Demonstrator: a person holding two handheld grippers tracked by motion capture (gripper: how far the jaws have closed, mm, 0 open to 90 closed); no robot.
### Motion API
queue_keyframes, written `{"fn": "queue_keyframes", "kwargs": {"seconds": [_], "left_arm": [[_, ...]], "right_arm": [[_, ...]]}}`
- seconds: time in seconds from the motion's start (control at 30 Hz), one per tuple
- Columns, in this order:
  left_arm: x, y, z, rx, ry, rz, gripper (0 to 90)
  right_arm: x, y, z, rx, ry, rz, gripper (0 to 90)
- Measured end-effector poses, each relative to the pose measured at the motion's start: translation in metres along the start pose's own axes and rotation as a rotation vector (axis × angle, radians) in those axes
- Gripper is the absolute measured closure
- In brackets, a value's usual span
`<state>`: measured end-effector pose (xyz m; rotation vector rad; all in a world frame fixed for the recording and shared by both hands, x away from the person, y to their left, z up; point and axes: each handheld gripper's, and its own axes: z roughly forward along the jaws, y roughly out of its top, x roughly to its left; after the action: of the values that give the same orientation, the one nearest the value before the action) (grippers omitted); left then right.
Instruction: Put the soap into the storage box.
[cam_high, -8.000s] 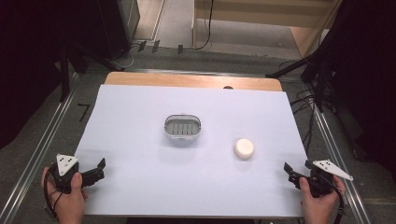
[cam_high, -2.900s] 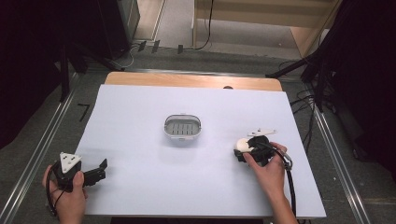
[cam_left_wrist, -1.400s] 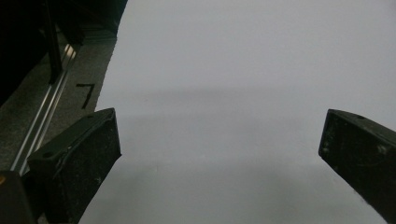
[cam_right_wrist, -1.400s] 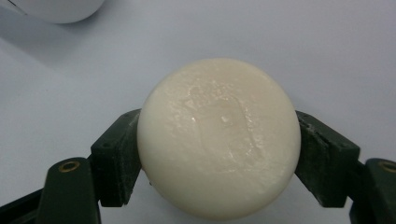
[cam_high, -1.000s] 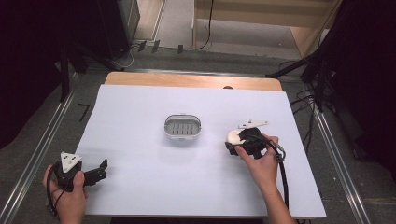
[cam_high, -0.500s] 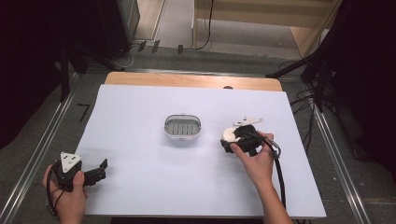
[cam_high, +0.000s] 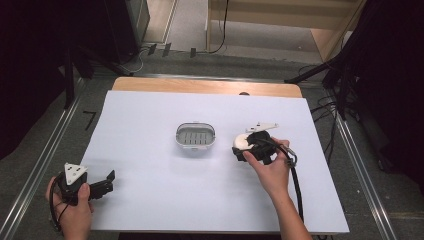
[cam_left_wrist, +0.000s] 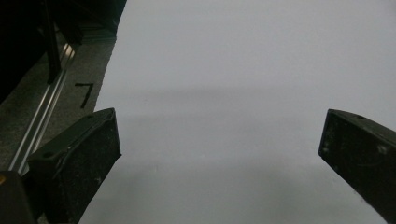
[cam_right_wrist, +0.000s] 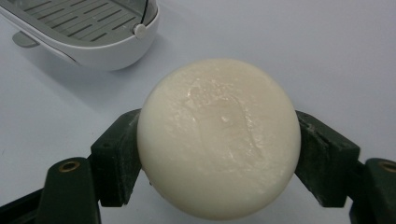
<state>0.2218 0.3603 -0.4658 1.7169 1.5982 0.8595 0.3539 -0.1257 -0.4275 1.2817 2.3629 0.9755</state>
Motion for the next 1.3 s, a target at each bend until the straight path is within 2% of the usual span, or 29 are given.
{"fn": "queue_keyframes", "kwargs": {"seconds": [1.3], "left_arm": [[0.000,0.000,0.000,0.001,-0.004,-0.004,0.0]], "right_arm": [[0.018,0.028,0.010,-0.020,0.038,-0.029,24.8]]}}
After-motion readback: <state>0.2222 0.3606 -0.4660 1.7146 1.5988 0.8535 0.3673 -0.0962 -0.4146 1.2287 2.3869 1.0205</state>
